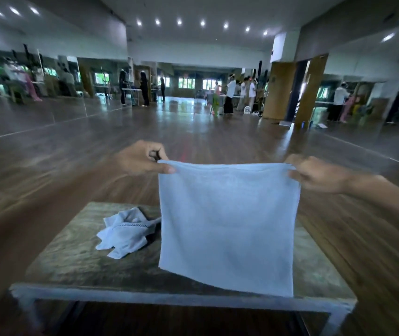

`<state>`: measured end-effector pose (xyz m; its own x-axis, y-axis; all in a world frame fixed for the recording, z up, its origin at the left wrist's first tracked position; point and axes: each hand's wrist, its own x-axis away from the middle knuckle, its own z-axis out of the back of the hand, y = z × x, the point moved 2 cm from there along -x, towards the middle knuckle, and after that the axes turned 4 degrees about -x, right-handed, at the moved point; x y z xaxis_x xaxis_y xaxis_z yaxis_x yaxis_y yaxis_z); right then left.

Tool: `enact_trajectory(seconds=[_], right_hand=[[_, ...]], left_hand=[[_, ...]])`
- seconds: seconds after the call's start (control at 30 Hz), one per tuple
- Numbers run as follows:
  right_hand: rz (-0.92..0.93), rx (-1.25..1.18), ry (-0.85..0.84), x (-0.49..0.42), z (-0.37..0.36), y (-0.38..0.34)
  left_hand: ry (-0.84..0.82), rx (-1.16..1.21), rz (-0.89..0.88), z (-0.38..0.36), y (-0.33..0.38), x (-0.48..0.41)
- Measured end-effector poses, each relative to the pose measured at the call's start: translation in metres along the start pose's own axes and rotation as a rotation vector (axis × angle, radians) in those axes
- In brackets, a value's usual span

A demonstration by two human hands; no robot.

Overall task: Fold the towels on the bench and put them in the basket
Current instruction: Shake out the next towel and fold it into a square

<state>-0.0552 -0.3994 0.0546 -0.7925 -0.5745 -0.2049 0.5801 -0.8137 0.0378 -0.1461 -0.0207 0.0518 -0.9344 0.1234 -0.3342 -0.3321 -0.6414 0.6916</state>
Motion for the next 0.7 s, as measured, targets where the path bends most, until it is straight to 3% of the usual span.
enact_trajectory(seconds=[0.1, 0.27, 0.43, 0.63, 0.7], right_hand=[[0.052, -0.127, -0.071, 0.009, 0.017, -0.010], [0.055, -0.099, -0.112, 0.020, 0.032, -0.020], [0.109, -0.097, -0.167, 0.016, 0.038, -0.026], [0.067, -0.266, -0.378, 0.016, 0.033, -0.026], [0.036, -0.321, -0.377, 0.014, 0.027, -0.023]], left_hand=[[-0.078, -0.044, 0.034, 0.007, 0.007, -0.002], [-0.095, -0.166, 0.041, 0.016, 0.007, 0.002], [-0.090, -0.492, 0.071, 0.011, 0.011, 0.001], [-0.066, -0.503, 0.122, 0.009, 0.000, 0.003], [-0.077, -0.505, 0.139, 0.008, -0.005, 0.003]])
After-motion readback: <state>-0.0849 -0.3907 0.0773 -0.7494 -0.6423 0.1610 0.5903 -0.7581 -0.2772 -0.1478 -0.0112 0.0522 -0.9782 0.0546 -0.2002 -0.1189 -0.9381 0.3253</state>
